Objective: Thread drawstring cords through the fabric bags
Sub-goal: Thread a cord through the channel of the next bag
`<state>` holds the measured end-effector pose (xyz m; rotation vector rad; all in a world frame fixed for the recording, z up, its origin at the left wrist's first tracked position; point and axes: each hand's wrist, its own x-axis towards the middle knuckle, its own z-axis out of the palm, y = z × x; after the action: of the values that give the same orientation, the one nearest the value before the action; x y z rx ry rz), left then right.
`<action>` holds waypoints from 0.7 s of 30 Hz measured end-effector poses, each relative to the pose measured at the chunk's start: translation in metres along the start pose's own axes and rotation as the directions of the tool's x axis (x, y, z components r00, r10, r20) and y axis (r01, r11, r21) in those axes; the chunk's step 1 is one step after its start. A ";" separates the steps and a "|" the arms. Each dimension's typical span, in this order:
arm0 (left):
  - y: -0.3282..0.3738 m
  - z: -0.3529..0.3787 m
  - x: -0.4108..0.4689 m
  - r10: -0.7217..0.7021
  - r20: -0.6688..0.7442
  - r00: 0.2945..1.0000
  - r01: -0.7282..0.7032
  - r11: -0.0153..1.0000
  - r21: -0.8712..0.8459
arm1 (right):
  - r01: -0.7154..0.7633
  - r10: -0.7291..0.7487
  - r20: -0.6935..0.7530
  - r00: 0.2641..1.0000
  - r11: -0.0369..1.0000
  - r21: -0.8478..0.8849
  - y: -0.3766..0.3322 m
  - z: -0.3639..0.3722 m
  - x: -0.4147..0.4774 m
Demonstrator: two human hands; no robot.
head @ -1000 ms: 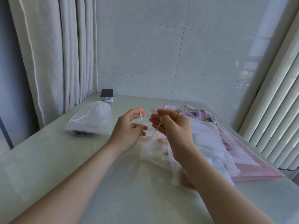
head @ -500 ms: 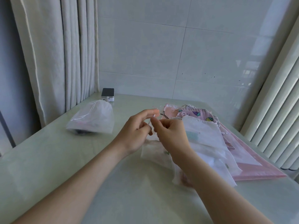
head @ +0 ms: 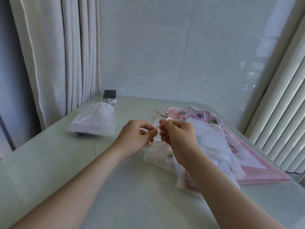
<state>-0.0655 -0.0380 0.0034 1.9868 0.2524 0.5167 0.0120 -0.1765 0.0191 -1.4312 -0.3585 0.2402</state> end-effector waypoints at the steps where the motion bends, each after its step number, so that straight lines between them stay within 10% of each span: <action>1: 0.000 0.000 0.000 0.003 -0.010 1.000 -0.004 1.000 -0.027 | 0.005 -0.005 0.002 1.000 1.000 -0.011 -0.001 0.000 -0.001; 9: -0.006 0.002 0.008 -0.153 -0.099 0.983 0.136 0.977 -0.163 | 0.326 -0.335 0.083 0.939 0.783 -0.530 0.004 0.000 -0.001; 15: -0.004 -0.001 0.008 -0.154 -0.107 0.982 0.133 0.975 -0.179 | 0.392 -0.236 0.323 0.917 0.691 -0.608 0.007 0.003 -0.006; 21: 0.001 -0.007 0.006 -0.213 -0.128 0.969 0.188 0.965 -0.183 | 0.216 -0.166 0.153 0.974 0.881 -0.420 0.001 0.002 -0.007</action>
<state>-0.0638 -0.0304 0.0081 1.7371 0.4812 0.5354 0.0047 -0.1769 0.0175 -1.8121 -0.6763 0.0791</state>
